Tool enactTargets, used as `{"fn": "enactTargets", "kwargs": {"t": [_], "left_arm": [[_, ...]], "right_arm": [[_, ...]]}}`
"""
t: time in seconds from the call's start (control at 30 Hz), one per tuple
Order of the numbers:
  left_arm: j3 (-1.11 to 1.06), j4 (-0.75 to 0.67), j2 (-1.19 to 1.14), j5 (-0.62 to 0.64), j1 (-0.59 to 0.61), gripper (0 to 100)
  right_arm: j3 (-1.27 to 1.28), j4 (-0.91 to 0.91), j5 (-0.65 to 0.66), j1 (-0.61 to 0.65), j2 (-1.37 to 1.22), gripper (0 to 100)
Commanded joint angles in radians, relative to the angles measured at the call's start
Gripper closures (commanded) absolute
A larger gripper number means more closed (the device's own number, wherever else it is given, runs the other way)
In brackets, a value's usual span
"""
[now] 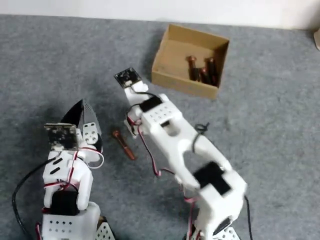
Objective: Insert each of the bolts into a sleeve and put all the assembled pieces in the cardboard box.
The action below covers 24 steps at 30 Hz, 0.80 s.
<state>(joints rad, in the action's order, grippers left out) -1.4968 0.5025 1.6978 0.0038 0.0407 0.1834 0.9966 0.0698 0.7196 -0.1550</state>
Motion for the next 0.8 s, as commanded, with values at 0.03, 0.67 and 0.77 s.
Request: {"fn": "enactTargets", "kwargs": {"t": [0.03, 0.67, 0.77], "left_arm": [[0.065, 0.005, 0.004, -0.219, -0.031, 99], [0.186, 0.034, -0.343, 0.117, -0.101, 99], [0.294, -0.021, -0.662, 0.138, -0.099, 99]], "right_arm": [[0.102, -0.007, 0.049, -0.012, 0.275, 99.5], [0.628, -0.012, 0.107, -0.263, 0.934, 99.5], [0.702, -0.068, 0.107, -0.295, 0.949, 99.5]]}}
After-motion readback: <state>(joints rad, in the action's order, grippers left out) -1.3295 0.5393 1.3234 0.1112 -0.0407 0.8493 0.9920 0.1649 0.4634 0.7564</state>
